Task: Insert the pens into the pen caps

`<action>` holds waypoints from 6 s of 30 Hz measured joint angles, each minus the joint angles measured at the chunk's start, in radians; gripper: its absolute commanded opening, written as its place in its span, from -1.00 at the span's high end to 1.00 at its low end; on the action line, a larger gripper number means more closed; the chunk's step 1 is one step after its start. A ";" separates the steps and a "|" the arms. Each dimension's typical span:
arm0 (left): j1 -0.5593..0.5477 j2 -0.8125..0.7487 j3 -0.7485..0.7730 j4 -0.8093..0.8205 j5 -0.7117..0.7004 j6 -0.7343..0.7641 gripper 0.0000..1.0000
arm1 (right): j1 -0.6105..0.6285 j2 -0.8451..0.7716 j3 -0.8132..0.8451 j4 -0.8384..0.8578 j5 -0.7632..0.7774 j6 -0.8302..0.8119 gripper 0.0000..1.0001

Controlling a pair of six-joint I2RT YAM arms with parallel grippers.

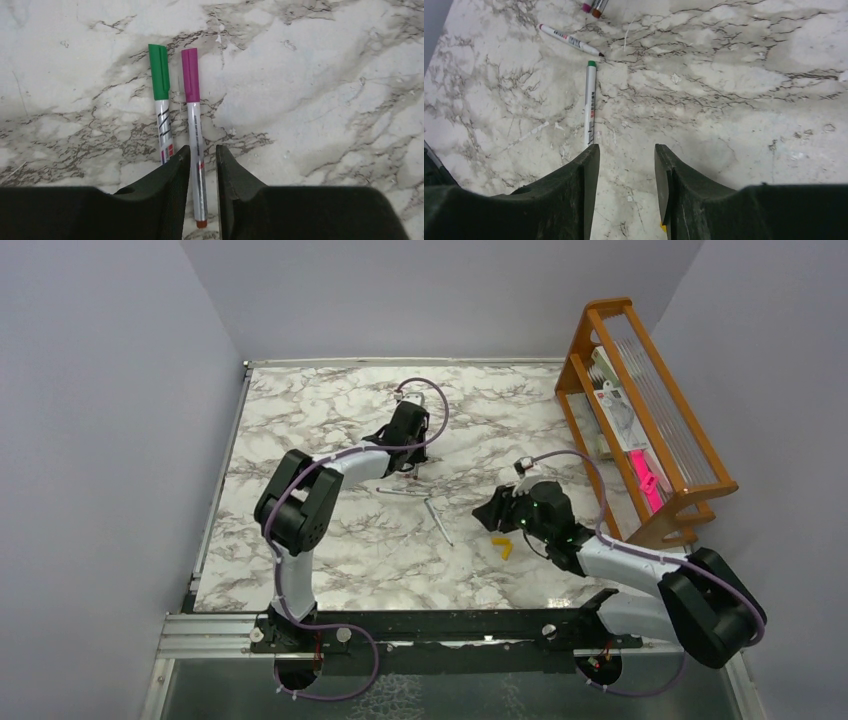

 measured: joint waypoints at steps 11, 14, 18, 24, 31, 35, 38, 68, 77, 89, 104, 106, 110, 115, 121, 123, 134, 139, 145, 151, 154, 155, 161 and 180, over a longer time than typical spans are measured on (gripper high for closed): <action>0.004 -0.275 -0.204 0.144 0.020 -0.025 0.44 | 0.220 0.249 0.220 -0.056 0.044 -0.079 0.03; 0.016 -0.304 -0.255 0.153 0.024 -0.039 0.40 | 0.270 0.328 0.289 -0.105 0.098 -0.095 0.05; 0.057 -0.314 -0.303 0.161 0.042 -0.057 0.39 | 0.314 0.411 0.356 -0.178 0.173 -0.109 0.18; 0.097 -0.346 -0.365 0.176 0.058 -0.072 0.39 | 0.359 0.473 0.417 -0.267 0.272 -0.127 0.35; 0.100 -0.373 -0.401 0.204 0.089 -0.086 0.31 | 0.394 0.519 0.484 -0.335 0.363 -0.132 0.92; 0.100 -0.398 -0.419 0.216 0.114 -0.095 0.07 | 0.395 0.510 0.483 -0.351 0.387 -0.133 0.97; 0.106 -0.411 -0.435 0.239 0.148 -0.106 0.03 | 0.395 0.476 0.467 -0.372 0.395 -0.137 0.98; 0.006 -0.452 -0.620 0.753 0.718 -0.389 0.12 | 0.396 0.034 0.266 -0.195 0.274 -0.253 0.97; 0.007 -0.485 -0.635 0.763 0.760 -0.398 0.54 | 0.396 -0.011 0.270 -0.196 0.293 -0.265 0.98; -0.015 -0.618 -0.763 0.801 0.700 -0.427 1.00 | 0.413 0.003 0.285 -0.208 0.311 -0.246 0.15; 0.010 -0.426 -0.723 1.099 0.593 -0.885 1.00 | 0.400 -0.479 -0.133 0.232 0.595 -0.002 -0.36; 0.010 -0.323 -0.692 1.248 0.621 -1.033 1.00 | 0.400 -0.523 -0.143 0.260 0.614 -0.032 -0.34; -0.002 -0.100 -0.633 1.466 0.657 -1.304 1.00 | 0.399 -0.578 -0.143 0.300 0.621 -0.095 -0.32; -0.051 -0.005 -0.624 1.506 0.660 -1.461 1.00 | 0.399 -0.565 -0.143 0.328 0.621 -0.156 -0.32; -0.097 -0.005 -0.575 1.539 0.660 -1.532 1.00 | 0.399 -0.468 -0.140 0.348 0.623 -0.216 -0.29; -0.103 -0.005 -0.564 1.540 0.660 -1.545 1.00 | 0.399 -0.431 -0.138 0.353 0.623 -0.234 -0.24; -0.120 -0.005 -0.550 1.540 0.660 -1.567 1.00 | 0.399 -0.403 -0.138 0.401 0.627 -0.291 0.17; -0.129 -0.005 -0.525 1.540 0.660 -1.572 1.00 | 0.399 -0.385 -0.134 0.408 0.626 -0.294 0.11; -0.134 -0.005 -0.510 1.541 0.663 -1.572 1.00 | 0.399 -0.344 -0.123 0.415 0.625 -0.295 0.64; -0.136 -0.005 -0.509 1.545 0.666 -1.578 0.98 | 0.399 -0.343 -0.108 0.410 0.609 -0.307 0.96; -0.136 -0.005 -0.506 1.546 0.667 -1.579 0.59 | 0.399 -0.343 -0.104 0.404 0.597 -0.315 0.97; -0.135 -0.004 -0.505 1.546 0.668 -1.578 0.44 | 0.399 -0.344 -0.094 0.389 0.594 -0.320 0.97; -0.124 0.039 -0.479 1.553 0.697 -1.548 -0.43 | 0.394 -0.344 0.006 0.224 0.578 -0.328 0.97; 0.190 -0.162 -0.427 1.559 0.994 -1.114 -0.75 | 0.335 -0.121 0.419 -0.424 0.128 -0.339 0.97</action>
